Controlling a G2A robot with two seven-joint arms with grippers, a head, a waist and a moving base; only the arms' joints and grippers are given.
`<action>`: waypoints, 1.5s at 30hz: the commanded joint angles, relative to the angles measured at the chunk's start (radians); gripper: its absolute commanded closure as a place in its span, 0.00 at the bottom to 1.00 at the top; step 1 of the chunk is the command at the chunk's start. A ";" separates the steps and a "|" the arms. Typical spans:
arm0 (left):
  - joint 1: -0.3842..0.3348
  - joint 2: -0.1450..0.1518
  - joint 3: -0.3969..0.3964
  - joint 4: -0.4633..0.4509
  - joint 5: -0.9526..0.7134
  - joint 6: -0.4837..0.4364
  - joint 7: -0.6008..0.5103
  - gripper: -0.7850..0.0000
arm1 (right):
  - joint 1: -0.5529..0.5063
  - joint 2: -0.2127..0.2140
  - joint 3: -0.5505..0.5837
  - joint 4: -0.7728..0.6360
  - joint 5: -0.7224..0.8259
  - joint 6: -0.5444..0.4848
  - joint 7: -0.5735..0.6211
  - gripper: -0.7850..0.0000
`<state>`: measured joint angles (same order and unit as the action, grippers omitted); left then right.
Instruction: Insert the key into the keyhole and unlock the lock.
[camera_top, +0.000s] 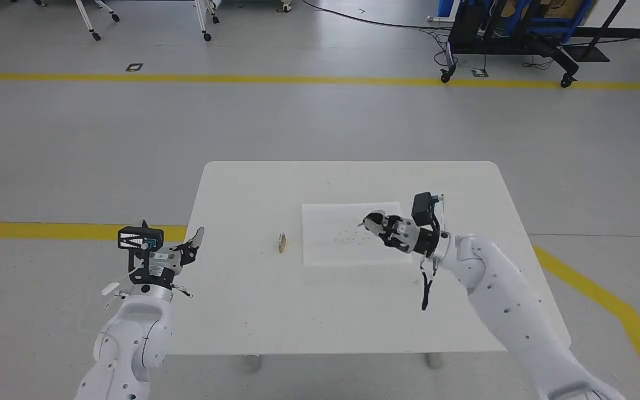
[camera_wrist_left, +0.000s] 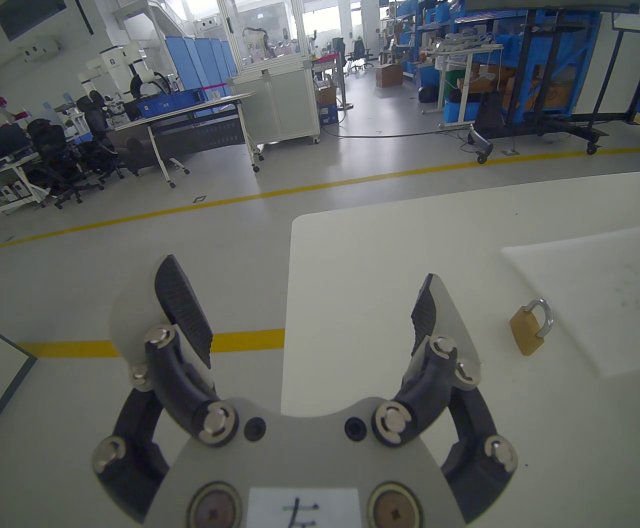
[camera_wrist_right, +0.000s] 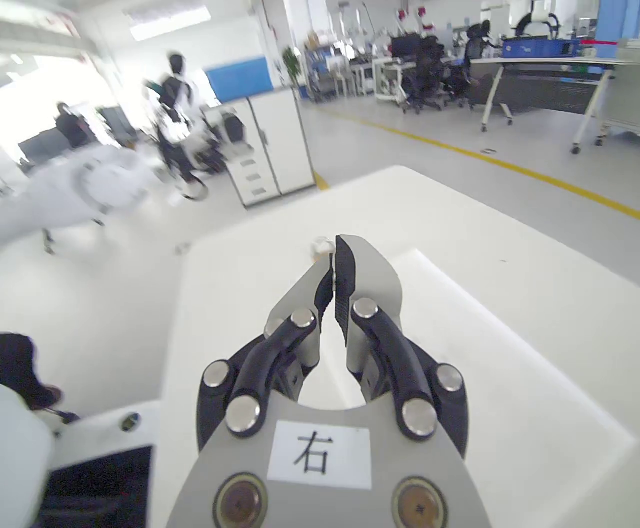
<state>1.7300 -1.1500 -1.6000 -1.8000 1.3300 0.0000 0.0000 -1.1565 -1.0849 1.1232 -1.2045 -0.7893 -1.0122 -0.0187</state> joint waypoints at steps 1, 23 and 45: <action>0.000 0.000 0.000 0.000 0.000 0.000 0.000 0.00 | 0.002 0.015 -0.006 -0.007 0.054 0.000 0.038 1.00; -0.311 0.022 0.219 0.163 -1.341 -0.784 -0.638 0.00 | 0.174 -0.068 -0.370 0.065 0.673 0.000 0.133 1.00; -0.713 0.022 0.541 0.591 -1.624 -0.901 -0.919 0.49 | 0.186 -0.151 -0.272 0.137 1.235 0.000 0.739 1.00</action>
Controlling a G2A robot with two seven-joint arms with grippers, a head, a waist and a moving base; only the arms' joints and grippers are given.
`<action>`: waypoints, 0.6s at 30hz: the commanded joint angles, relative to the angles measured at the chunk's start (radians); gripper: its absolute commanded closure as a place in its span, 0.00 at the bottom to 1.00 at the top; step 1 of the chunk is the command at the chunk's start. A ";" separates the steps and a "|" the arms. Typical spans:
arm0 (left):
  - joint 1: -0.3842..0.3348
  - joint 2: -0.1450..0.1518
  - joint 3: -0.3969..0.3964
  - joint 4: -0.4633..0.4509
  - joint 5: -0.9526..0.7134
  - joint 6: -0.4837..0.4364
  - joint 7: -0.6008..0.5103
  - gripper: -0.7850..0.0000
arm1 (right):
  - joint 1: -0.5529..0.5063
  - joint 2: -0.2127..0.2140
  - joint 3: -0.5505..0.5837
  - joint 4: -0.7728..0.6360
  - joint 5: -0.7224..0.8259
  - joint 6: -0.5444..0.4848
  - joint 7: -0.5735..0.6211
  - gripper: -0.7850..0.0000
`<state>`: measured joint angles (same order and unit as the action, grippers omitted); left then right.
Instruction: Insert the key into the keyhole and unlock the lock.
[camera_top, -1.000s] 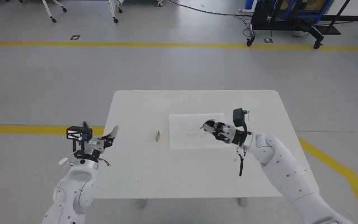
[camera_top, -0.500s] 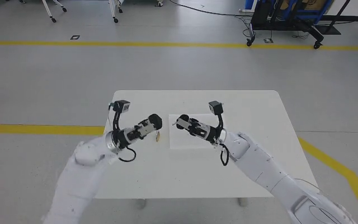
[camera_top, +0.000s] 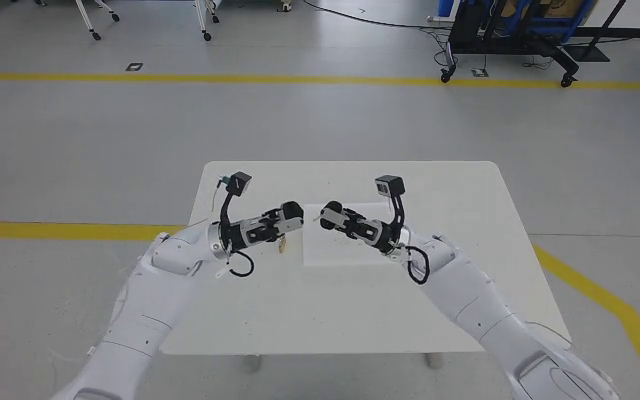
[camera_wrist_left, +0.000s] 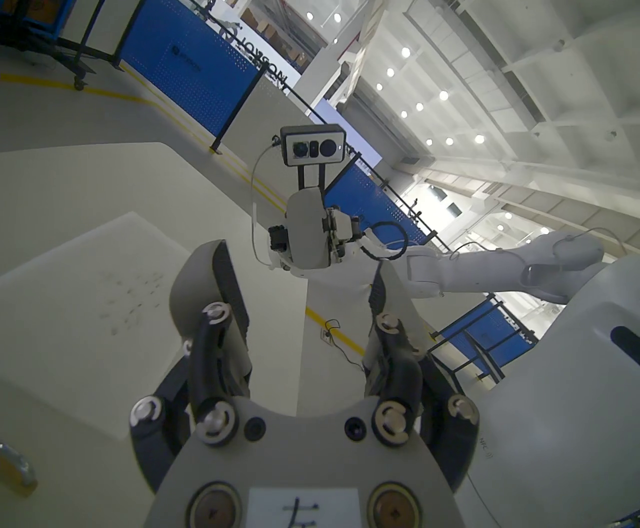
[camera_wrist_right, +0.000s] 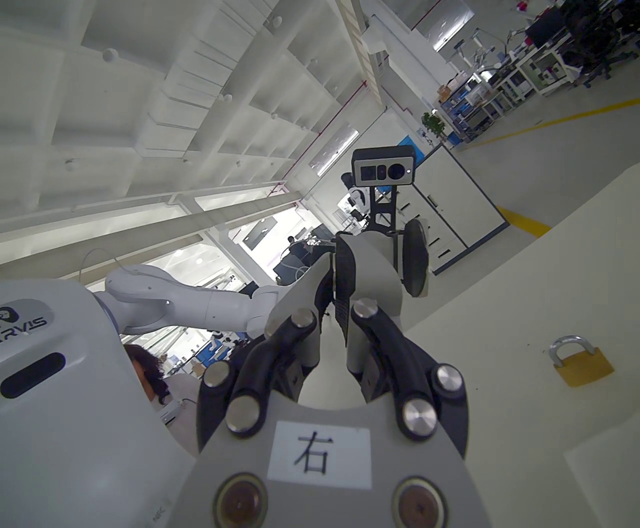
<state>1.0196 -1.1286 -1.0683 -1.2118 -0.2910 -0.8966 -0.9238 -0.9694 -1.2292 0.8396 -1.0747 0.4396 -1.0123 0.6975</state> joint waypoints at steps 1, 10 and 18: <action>-0.004 0.001 0.018 0.004 -0.009 -0.006 0.006 0.51 | -0.002 -0.014 0.020 0.014 0.010 0.000 0.040 1.00; -0.027 0.012 0.072 0.016 -0.054 -0.012 0.012 0.53 | -0.004 -0.072 0.068 0.074 -0.012 0.000 0.110 1.00; -0.046 0.023 0.105 0.029 -0.092 -0.013 0.014 0.54 | 0.006 -0.105 0.091 0.119 -0.070 0.000 0.110 1.00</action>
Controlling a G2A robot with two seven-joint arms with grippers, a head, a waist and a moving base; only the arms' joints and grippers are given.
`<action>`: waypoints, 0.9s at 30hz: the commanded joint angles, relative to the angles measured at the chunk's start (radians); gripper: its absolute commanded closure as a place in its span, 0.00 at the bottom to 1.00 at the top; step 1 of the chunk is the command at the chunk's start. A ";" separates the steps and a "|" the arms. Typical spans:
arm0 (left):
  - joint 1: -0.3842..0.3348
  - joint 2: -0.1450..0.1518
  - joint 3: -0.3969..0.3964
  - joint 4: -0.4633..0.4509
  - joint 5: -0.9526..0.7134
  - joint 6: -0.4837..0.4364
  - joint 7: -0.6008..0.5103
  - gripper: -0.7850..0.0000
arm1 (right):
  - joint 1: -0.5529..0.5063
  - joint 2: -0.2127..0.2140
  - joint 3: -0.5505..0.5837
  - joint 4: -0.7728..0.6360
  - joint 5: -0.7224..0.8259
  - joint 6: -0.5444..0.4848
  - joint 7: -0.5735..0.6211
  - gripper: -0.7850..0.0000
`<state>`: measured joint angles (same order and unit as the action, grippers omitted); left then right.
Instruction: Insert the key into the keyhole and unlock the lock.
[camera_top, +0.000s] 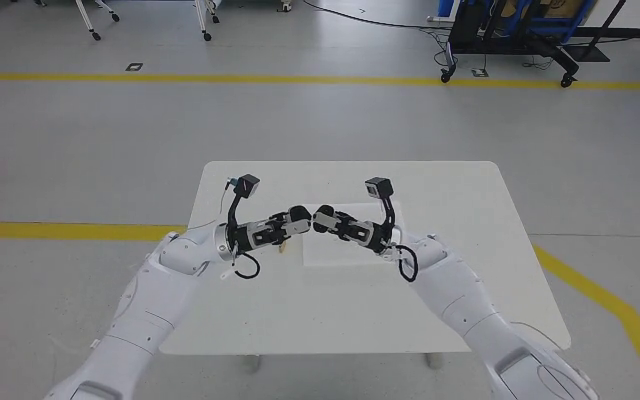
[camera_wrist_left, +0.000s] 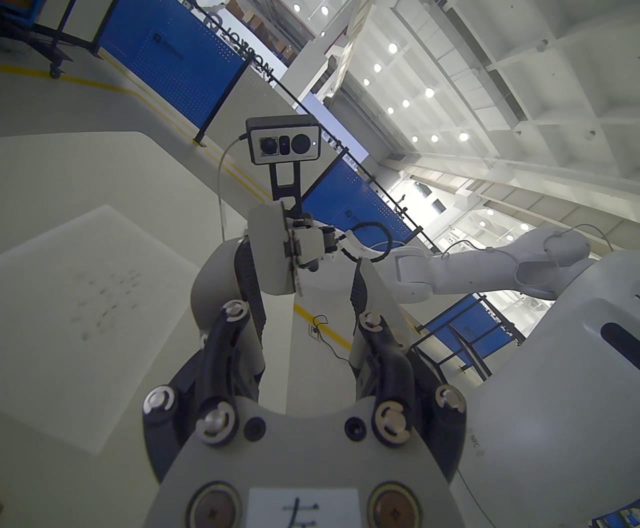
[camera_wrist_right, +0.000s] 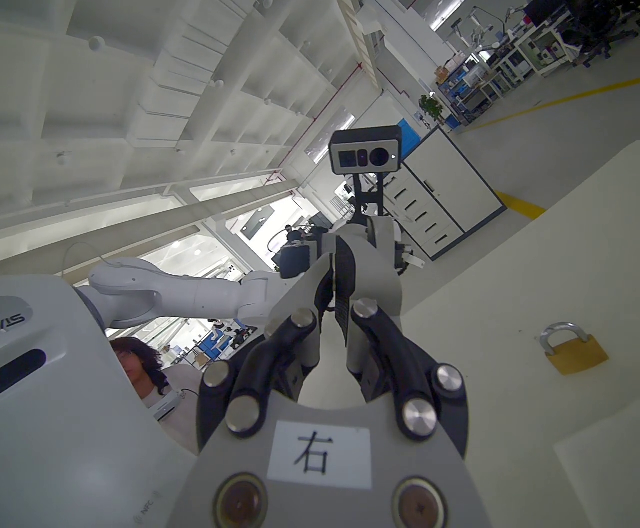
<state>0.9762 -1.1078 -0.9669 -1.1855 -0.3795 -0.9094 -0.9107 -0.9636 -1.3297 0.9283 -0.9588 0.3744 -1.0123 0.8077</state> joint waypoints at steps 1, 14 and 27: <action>-0.006 0.003 0.006 0.004 -0.006 -0.001 0.001 0.54 | 0.001 -0.008 0.005 0.005 -0.010 0.000 0.000 1.00; -0.030 0.016 0.036 0.028 -0.014 -0.005 0.005 0.66 | 0.000 -0.038 0.056 0.026 -0.089 0.000 0.000 1.00; -0.046 0.015 0.050 0.050 0.009 -0.009 0.010 0.88 | -0.018 -0.057 0.100 0.015 -0.135 0.000 0.000 1.00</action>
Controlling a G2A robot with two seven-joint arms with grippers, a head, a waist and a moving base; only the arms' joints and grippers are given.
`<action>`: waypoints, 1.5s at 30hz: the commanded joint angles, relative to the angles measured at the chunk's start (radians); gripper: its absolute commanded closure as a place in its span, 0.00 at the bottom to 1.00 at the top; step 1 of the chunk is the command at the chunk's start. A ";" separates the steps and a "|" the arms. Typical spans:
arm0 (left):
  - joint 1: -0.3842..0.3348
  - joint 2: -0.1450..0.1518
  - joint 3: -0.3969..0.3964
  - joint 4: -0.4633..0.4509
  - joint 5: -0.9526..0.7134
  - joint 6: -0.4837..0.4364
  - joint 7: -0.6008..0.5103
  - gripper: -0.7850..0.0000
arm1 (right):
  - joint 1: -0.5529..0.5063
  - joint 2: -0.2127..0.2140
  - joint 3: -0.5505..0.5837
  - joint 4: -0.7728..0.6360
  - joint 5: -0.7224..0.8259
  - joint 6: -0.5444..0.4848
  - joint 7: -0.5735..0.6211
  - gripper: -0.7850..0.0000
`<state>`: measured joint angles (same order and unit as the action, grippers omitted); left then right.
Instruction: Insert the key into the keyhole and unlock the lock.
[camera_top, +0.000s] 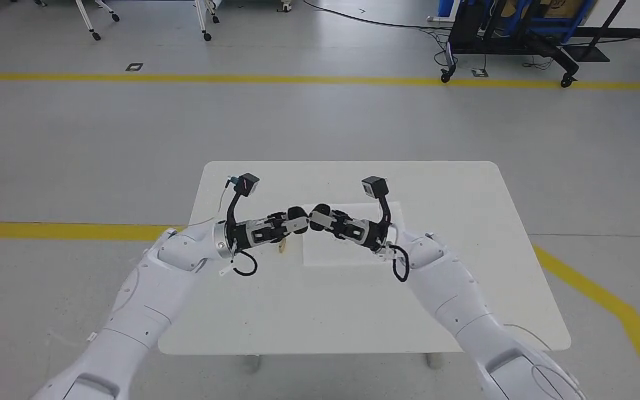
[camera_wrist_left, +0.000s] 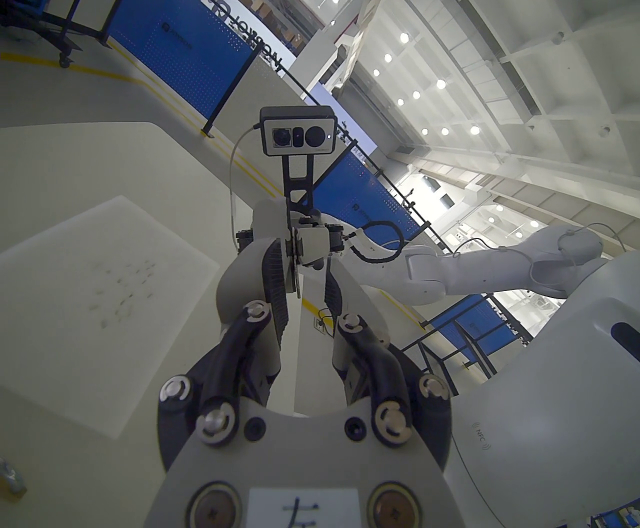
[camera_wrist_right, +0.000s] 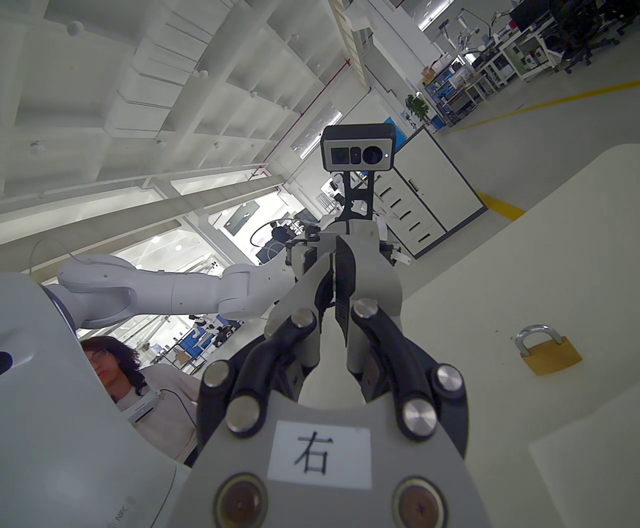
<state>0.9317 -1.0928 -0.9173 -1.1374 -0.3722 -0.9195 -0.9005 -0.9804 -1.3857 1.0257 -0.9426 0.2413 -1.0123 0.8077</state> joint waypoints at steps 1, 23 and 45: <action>-0.002 -0.001 0.001 0.003 0.003 0.000 0.000 0.93 | -0.003 -0.002 0.004 -0.002 -0.004 0.000 0.000 1.00; 0.013 0.020 -0.058 -0.021 0.003 0.005 -0.005 1.00 | -0.021 0.006 0.029 -0.022 -0.068 0.024 -0.011 0.00; -0.051 0.069 0.097 -0.101 0.135 0.160 -0.160 1.00 | -0.089 0.132 0.060 -0.262 -0.175 0.266 0.266 0.53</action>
<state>0.8848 -1.0241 -0.8310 -1.2393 -0.2371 -0.7589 -1.0613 -1.0818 -1.2527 1.0993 -1.2205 0.0602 -0.7435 1.0766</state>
